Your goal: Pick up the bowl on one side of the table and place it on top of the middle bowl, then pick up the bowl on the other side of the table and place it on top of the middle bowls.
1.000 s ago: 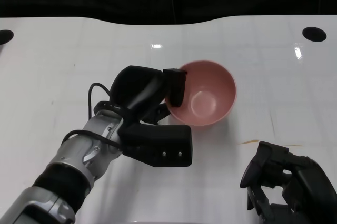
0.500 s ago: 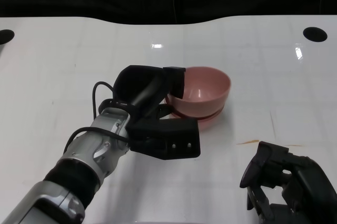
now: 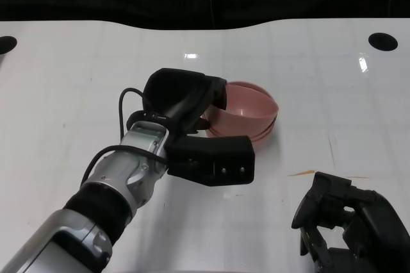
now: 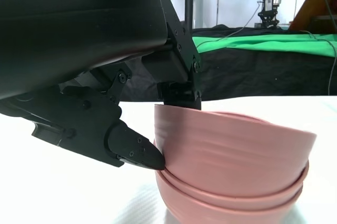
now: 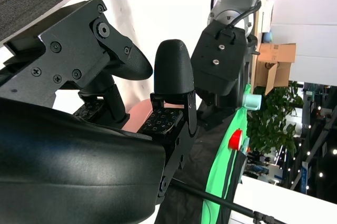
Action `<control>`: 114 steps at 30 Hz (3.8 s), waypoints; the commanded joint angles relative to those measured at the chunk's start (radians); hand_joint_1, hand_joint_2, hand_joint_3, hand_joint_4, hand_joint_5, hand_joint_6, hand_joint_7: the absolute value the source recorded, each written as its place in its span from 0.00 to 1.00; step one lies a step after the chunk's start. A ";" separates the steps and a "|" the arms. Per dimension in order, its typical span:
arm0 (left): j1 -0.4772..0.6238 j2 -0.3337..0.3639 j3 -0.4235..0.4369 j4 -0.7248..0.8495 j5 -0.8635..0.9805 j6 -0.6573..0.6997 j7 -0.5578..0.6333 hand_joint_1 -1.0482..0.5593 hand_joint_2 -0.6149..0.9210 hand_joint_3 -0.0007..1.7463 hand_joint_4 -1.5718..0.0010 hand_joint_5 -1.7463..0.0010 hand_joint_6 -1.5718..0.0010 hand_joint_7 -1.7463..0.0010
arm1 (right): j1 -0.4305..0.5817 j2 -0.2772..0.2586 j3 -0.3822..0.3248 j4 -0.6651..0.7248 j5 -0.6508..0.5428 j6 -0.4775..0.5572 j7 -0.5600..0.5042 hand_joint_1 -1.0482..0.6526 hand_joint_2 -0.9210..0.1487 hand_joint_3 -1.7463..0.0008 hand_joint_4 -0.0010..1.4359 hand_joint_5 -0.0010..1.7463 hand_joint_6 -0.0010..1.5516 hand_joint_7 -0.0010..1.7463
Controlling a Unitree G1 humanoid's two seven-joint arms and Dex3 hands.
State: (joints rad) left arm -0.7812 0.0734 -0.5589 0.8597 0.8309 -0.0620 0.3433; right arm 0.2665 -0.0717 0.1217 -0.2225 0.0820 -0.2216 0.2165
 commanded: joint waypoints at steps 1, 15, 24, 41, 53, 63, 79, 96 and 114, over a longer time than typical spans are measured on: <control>-0.018 0.014 -0.019 0.019 0.016 -0.019 0.045 0.49 0.95 0.00 0.45 0.00 0.37 0.66 | 0.005 0.004 -0.001 -0.012 0.008 -0.002 -0.003 0.56 0.38 0.30 0.56 0.96 0.49 0.78; 0.046 0.068 -0.059 0.038 0.032 -0.115 0.120 0.43 1.00 0.04 0.66 0.51 0.51 0.99 | 0.009 0.000 -0.008 -0.017 0.022 0.003 0.006 0.56 0.37 0.29 0.56 0.97 0.49 0.79; 0.070 0.087 -0.049 -0.012 0.015 -0.139 0.130 0.38 1.00 0.06 0.84 0.63 0.69 1.00 | 0.007 -0.001 -0.008 -0.015 0.010 0.003 0.003 0.56 0.37 0.30 0.55 0.96 0.49 0.79; 0.190 0.159 0.052 -0.242 -0.101 -0.201 0.026 0.33 1.00 0.07 1.00 0.62 0.84 1.00 | 0.002 0.003 -0.008 -0.010 0.022 0.011 0.006 0.55 0.39 0.28 0.55 0.97 0.49 0.79; 0.268 0.196 0.115 -0.393 -0.145 -0.197 -0.109 0.31 1.00 0.10 1.00 0.72 0.89 0.99 | 0.001 -0.001 -0.014 -0.010 0.027 0.013 0.010 0.55 0.39 0.28 0.55 0.97 0.49 0.79; 0.518 0.341 0.298 -0.798 -0.343 -0.223 -0.355 0.29 1.00 0.11 1.00 0.76 0.89 0.99 | 0.007 -0.002 -0.017 -0.009 0.042 0.012 0.019 0.55 0.37 0.29 0.56 0.96 0.49 0.78; 0.760 0.356 0.467 -0.906 -0.468 -0.411 -0.358 0.36 1.00 0.08 0.87 0.68 0.78 0.95 | -0.003 -0.001 -0.015 -0.002 0.041 0.013 0.020 0.55 0.38 0.28 0.55 0.96 0.48 0.78; 1.080 0.132 0.500 -1.080 -0.960 -0.402 -0.491 0.57 0.73 0.60 0.49 0.27 0.43 0.49 | 0.001 -0.001 -0.014 -0.022 0.036 0.038 0.012 0.55 0.38 0.29 0.55 0.97 0.48 0.79; 1.120 0.049 0.512 -1.105 -1.190 -0.220 -0.619 0.56 0.79 0.57 0.42 0.07 0.45 0.21 | -0.001 -0.008 -0.020 -0.017 0.032 0.038 0.016 0.55 0.39 0.28 0.54 0.97 0.48 0.80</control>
State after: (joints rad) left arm 0.3404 0.1204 -0.0600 -0.2453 -0.3529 -0.2913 -0.2638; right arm 0.2676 -0.0702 0.1171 -0.2357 0.1120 -0.1778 0.2330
